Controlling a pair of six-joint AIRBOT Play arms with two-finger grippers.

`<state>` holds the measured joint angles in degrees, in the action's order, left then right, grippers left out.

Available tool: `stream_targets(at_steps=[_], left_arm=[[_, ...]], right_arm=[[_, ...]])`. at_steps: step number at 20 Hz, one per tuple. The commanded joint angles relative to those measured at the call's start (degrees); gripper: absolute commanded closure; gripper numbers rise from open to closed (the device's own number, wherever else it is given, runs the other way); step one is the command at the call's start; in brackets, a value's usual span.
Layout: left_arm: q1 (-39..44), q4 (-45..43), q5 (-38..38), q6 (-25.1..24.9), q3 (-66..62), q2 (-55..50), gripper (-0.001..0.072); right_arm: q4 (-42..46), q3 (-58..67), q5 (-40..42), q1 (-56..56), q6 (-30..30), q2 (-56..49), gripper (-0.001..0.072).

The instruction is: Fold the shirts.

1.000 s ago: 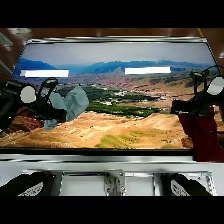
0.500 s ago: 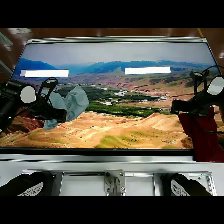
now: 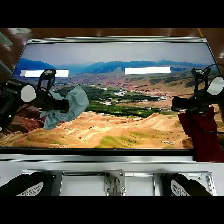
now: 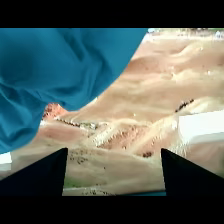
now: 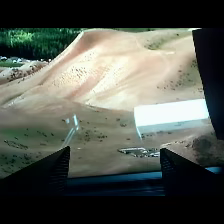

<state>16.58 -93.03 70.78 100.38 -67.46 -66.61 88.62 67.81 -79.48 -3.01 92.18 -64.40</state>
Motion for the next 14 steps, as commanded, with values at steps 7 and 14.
stream_targets(at_steps=[7,14], left_arm=[[-22.23,12.98,-7.15,3.37,-6.75,-17.79,-0.0013],[-21.99,15.06,-7.34,5.55,-6.78,-28.41,-0.0008]], right_arm=[[-0.02,-0.02,0.50,0.02,-0.07,0.04,0.0029],[-0.07,-0.02,0.17,0.02,0.28,0.04,0.0029]])
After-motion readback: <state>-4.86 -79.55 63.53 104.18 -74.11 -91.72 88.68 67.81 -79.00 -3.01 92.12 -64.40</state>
